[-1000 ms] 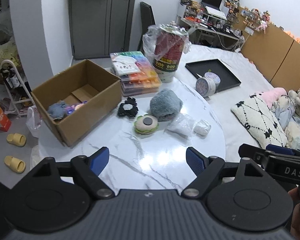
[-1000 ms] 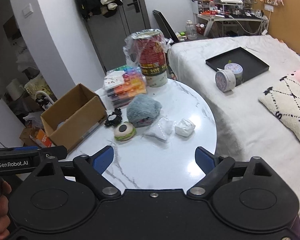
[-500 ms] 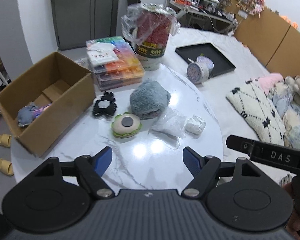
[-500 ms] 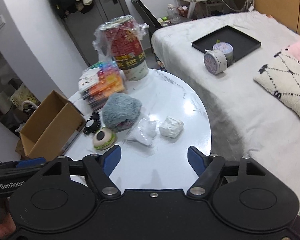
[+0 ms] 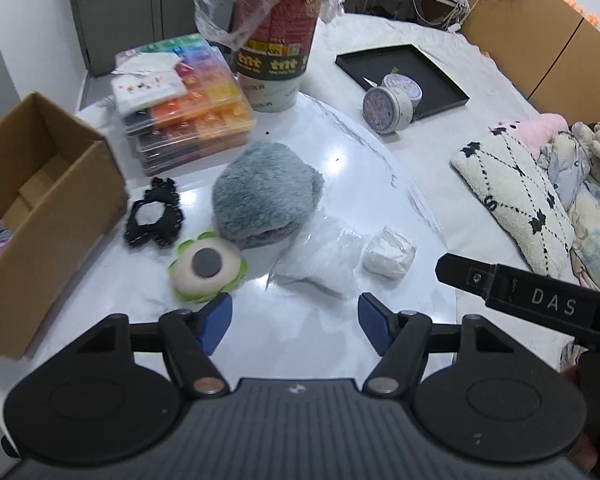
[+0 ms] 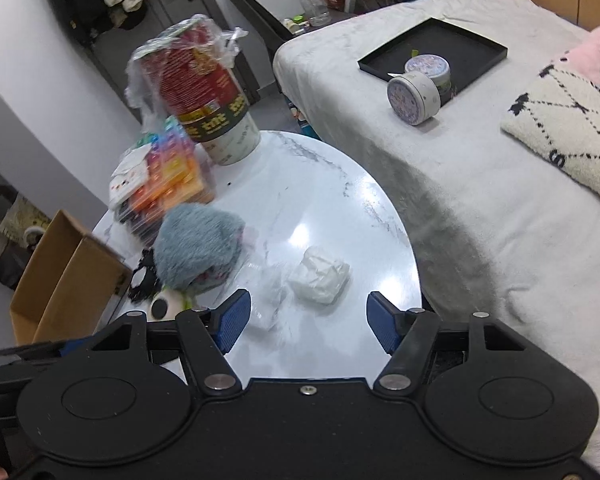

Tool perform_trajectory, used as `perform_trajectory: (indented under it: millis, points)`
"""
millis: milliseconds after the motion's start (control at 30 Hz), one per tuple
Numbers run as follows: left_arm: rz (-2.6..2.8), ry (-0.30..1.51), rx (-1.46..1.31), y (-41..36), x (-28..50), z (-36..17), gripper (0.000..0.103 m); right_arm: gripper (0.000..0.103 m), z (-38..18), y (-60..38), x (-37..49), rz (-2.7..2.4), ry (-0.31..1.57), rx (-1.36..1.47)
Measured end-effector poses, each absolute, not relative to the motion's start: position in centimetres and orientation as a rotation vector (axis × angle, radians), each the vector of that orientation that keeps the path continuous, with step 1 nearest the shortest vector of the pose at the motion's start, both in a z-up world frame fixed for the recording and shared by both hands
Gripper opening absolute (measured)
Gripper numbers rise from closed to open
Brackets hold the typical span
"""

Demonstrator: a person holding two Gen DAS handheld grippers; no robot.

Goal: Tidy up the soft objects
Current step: 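Move the left gripper to the clear plastic bag while the right gripper approaches the white paper ball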

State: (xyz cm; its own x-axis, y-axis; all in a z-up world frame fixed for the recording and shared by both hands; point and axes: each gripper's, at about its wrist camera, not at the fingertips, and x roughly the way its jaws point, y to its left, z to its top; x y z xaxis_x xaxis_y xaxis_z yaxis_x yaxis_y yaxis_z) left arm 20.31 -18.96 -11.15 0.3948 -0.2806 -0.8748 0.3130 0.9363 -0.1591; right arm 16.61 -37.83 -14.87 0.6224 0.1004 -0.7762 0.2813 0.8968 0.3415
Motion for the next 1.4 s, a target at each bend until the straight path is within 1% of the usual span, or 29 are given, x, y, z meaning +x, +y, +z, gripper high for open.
perform_trajectory:
  millis: [233,633,933,1000,1033,1100,1133,1267,1400]
  points:
    - [-0.382,1.112,0.055,-21.0,22.9,-13.1,0.063,0.061,-17.3,-39.8,18.7,-0.144,0.91,0.552]
    - [-0.4,1.139,0.083,-23.5,25.2,-15.9,0.063,0.062,-18.5,-40.2,19.8,-0.148,0.932,0.63]
    - [-0.382,1.195,0.084,-24.5,26.1,-18.2,0.063,0.062,-19.3,-40.8,20.0,-0.198,0.957,0.677]
    - [-0.372,1.196,0.068,-24.3,26.0,-18.2,0.059,0.062,-19.5,-40.8,20.2,-0.204,0.965,0.681]
    - [-0.368,1.197,0.065,-24.2,25.9,-18.2,0.054,0.062,-19.6,-40.8,20.3,-0.207,0.967,0.683]
    - [-0.36,1.205,0.049,-23.9,25.7,-18.0,0.051,0.062,-19.9,-40.9,20.5,-0.218,0.976,0.681]
    - [-0.358,1.211,0.039,-23.6,25.6,-17.9,0.045,0.062,-20.0,-40.9,20.7,-0.221,0.982,0.681]
    - [-0.349,1.233,-0.006,-22.2,25.1,-17.1,0.04,0.062,-20.5,-40.4,21.4,-0.222,1.003,0.668]
    - [-0.351,1.242,-0.055,-20.7,24.1,-16.2,0.038,0.062,-20.8,-39.7,22.4,-0.211,1.021,0.652]
